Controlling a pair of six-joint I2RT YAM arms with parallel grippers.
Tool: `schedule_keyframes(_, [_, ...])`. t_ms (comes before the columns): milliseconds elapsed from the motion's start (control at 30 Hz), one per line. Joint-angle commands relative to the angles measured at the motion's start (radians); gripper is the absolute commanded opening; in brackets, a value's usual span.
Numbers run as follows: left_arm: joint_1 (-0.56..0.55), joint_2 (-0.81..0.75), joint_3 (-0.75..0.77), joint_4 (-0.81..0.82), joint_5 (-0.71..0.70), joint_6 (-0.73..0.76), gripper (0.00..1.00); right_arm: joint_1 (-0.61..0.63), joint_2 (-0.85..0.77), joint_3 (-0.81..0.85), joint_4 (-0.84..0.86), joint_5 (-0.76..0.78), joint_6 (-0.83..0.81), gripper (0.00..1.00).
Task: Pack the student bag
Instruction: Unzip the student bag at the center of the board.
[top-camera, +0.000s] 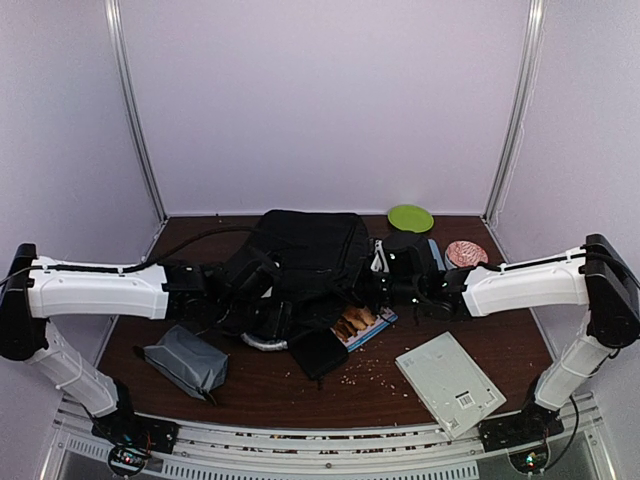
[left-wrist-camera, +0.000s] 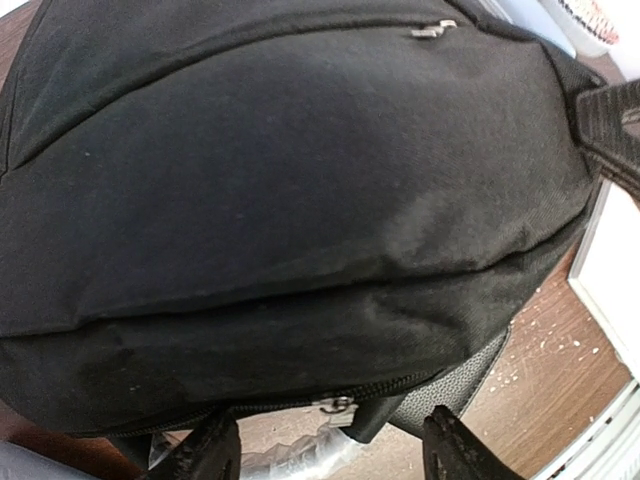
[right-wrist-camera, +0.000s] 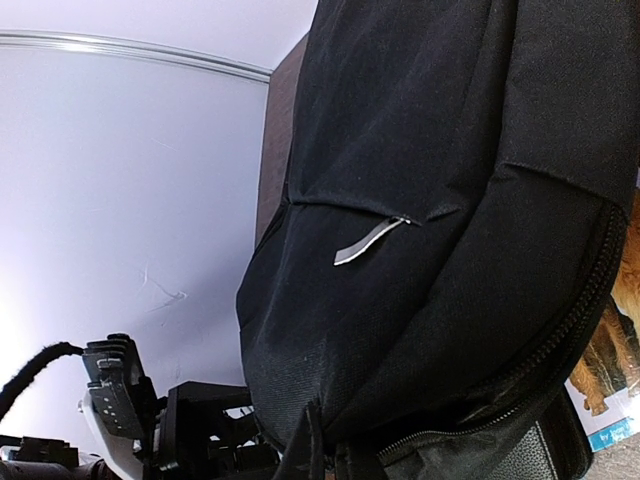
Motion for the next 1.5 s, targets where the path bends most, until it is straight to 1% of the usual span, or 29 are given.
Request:
schedule_keyframes(0, [-0.009,0.044,0.045,-0.021,-0.032,0.03,0.63,0.001,-0.005,0.007,0.076,0.001,-0.001,0.0])
schedule_keyframes(100, [-0.009,0.067,0.053,-0.026,-0.051,0.032,0.6,0.0,-0.008,0.004,0.076,0.0,-0.001,0.0])
schedule_keyframes(167, [-0.009,0.081,0.059,-0.036,-0.066,0.031,0.54,0.0,-0.012,0.003,0.074,0.001,-0.001,0.0])
schedule_keyframes(233, [-0.009,0.084,0.057,-0.042,-0.074,0.032,0.46,0.0,-0.018,0.001,0.067,0.004,-0.004,0.0])
schedule_keyframes(300, [-0.009,0.077,0.05,-0.046,-0.082,0.029,0.39,0.0,-0.023,-0.001,0.064,0.006,-0.008,0.0])
schedule_keyframes(433, [-0.009,0.027,0.027,-0.074,-0.118,0.021,0.33,0.001,-0.027,-0.009,0.064,0.009,-0.008,0.0])
schedule_keyframes(567, [-0.007,-0.052,-0.026,-0.095,-0.158,0.004,0.33,0.0,-0.034,-0.017,0.065,0.013,-0.009,0.0])
schedule_keyframes(733, [-0.006,-0.129,-0.072,-0.092,-0.161,-0.004,0.33,0.001,-0.04,-0.028,0.063,0.018,-0.01,0.0])
schedule_keyframes(800, [-0.006,-0.15,-0.087,-0.06,-0.133,0.01,0.34,0.0,-0.041,-0.026,0.063,0.019,-0.008,0.0])
schedule_keyframes(867, [-0.006,-0.162,-0.103,0.004,-0.067,0.041,0.34,0.001,-0.039,-0.023,0.065,0.018,-0.006,0.0])
schedule_keyframes(967, [-0.008,-0.131,-0.098,0.066,0.012,0.072,0.35,0.001,-0.035,-0.016,0.066,0.011,-0.001,0.0])
schedule_keyframes(1100, [-0.012,-0.068,-0.069,0.075,0.042,0.077,0.35,0.002,-0.034,-0.012,0.065,0.005,0.002,0.0])
schedule_keyframes(1333, [-0.012,-0.003,-0.041,0.099,0.081,0.082,0.35,0.004,-0.04,-0.012,0.066,-0.005,0.008,0.0])
schedule_keyframes(1467, [-0.012,0.016,-0.033,0.109,0.091,0.086,0.38,0.004,-0.041,-0.009,0.065,-0.009,0.009,0.0])
